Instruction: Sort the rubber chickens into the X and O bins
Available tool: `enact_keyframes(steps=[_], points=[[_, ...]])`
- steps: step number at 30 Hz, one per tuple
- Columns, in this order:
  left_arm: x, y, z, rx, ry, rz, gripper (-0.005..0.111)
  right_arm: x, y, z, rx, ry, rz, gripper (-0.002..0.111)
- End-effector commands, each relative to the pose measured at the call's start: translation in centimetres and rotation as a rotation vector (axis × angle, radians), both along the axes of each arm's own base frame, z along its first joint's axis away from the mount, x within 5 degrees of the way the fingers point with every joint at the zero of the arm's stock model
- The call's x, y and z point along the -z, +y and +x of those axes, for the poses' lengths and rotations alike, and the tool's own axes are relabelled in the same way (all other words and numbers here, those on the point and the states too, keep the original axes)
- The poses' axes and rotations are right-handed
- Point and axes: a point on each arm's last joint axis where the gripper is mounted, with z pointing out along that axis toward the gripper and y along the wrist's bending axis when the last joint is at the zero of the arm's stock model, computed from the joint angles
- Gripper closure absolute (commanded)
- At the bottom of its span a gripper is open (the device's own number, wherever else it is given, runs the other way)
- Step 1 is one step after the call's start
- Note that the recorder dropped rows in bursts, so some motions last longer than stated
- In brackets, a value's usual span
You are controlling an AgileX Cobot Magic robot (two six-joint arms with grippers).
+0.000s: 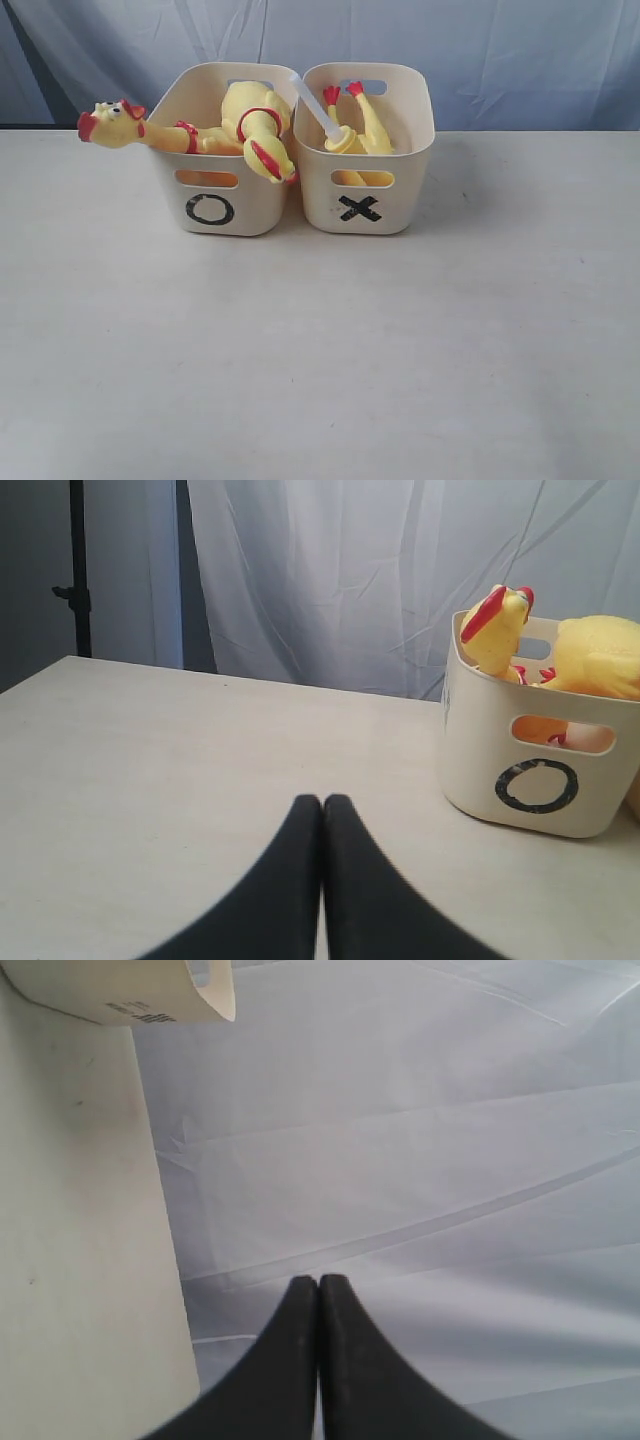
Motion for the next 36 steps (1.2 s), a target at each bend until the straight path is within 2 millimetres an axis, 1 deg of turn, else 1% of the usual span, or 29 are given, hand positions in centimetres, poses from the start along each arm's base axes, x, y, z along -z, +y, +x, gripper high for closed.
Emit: enact_keyframes(steps=[1,6,13,15,18,20,21,22,25,28,34,36], points=[[0.14,0.01,-0.02,-0.001,-0.001,0.001,0.107,0.11,0.02,-0.02,-0.002,-0.007,0.033,0.109],[0.13,0.01,-0.02,-0.001,-0.002,0.001,0.107,0.13,0.02,-0.02,-0.003,-0.005,0.032,0.109],[0.13,0.01,-0.02,-0.001,-0.002,0.001,0.107,0.78,0.13,-0.07,-0.014,0.066,0.022,0.109],[0.13,0.01,-0.02,-0.001,-0.002,0.001,0.107,0.81,0.14,-0.07,-0.013,0.076,0.062,0.109],[0.13,0.01,-0.02,-0.001,-0.002,0.001,0.107,0.76,0.23,-0.08,-0.014,0.099,0.237,0.109],[0.13,0.01,-0.02,-0.001,-0.002,0.001,0.107,0.71,0.36,-0.1,-0.015,0.139,0.508,0.109],[0.13,0.01,-0.02,-0.001,-0.001,0.001,0.107,0.69,0.4,-0.11,-0.015,0.155,0.61,0.109],[0.15,0.01,-0.02,-0.001,0.001,0.0,0.107,0.67,0.45,-0.12,-0.013,0.18,0.763,0.109],[0.15,0.01,-0.02,-0.001,0.001,0.0,0.107,0.75,0.5,-0.13,0.0,0.234,1.025,0.109],[0.15,0.01,-0.02,-0.001,0.001,0.0,0.107,0.75,0.5,-0.13,0.006,0.249,1.122,0.109],[0.15,0.01,-0.02,-0.001,0.001,0.0,0.107,0.9,0.56,-0.16,0.011,0.269,1.127,0.109],[0.15,0.01,-0.02,-0.001,0.001,0.0,0.107,0.97,0.59,-0.17,0.016,0.285,1.169,0.109]])
